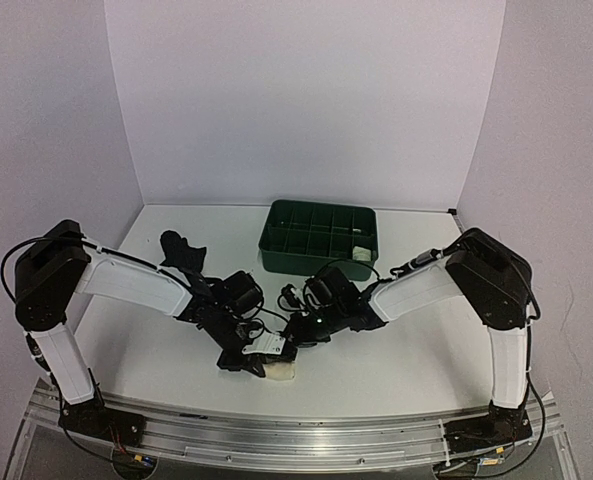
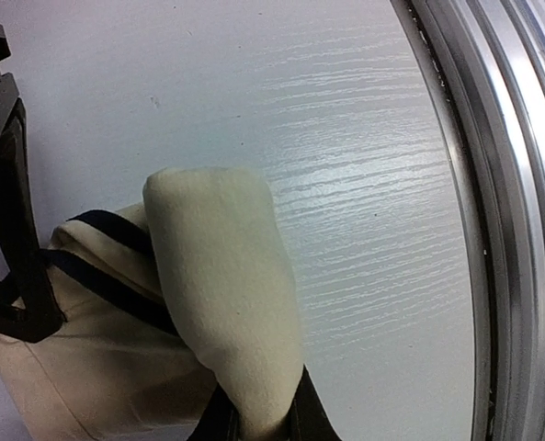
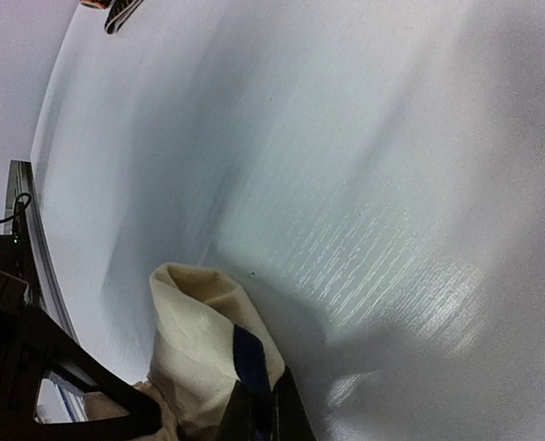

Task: Roll the underwear
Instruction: Roll the underwear to the center of the board.

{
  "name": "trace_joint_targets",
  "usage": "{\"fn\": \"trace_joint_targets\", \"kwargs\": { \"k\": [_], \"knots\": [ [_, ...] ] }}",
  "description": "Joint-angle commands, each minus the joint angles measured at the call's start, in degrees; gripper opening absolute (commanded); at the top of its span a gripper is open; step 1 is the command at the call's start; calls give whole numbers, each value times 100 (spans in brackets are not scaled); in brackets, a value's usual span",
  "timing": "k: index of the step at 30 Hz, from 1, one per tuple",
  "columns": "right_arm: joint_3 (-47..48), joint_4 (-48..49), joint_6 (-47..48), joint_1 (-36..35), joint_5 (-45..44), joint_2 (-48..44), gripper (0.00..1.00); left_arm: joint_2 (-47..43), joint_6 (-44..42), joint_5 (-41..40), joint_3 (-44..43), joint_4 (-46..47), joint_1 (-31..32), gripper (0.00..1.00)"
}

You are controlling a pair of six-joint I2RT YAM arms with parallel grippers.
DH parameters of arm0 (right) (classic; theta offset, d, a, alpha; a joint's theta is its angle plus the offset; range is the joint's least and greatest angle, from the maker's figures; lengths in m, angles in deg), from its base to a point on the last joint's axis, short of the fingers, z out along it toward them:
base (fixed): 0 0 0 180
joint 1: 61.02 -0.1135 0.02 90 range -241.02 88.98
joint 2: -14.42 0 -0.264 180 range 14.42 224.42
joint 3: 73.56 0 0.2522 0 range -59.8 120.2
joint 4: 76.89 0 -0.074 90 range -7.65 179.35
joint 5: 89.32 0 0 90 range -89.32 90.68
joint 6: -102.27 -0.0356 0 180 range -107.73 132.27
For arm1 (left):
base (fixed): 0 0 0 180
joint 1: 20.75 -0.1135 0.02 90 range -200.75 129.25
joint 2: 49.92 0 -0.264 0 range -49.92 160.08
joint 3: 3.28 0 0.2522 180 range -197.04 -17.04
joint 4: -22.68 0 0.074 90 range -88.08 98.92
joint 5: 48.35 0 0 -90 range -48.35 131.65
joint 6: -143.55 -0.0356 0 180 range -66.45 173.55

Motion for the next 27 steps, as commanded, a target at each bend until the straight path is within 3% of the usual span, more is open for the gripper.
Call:
{"fn": "trace_joint_targets", "kwargs": {
  "k": [1,3,8,17,23,27],
  "knots": [
    [194,-167,100,81,-393,62,0,437,405,834,-327,-734,-83,0],
    [177,-237,141,83,-370,-25,1,674,694,1167,-444,-856,-275,0],
    [277,-351,228,97,-105,-250,22,879,1111,1519,-334,-1026,-518,0],
    [552,-391,65,220,-11,-713,60,1119,1105,1911,-408,-1398,-619,0],
    [225,-577,-87,414,-445,-1300,61,1169,1140,1844,-501,-1354,-731,0],
    [-382,-381,502,412,-743,-2101,60,1232,1188,1907,-582,-1362,-786,0]
  ]
}}
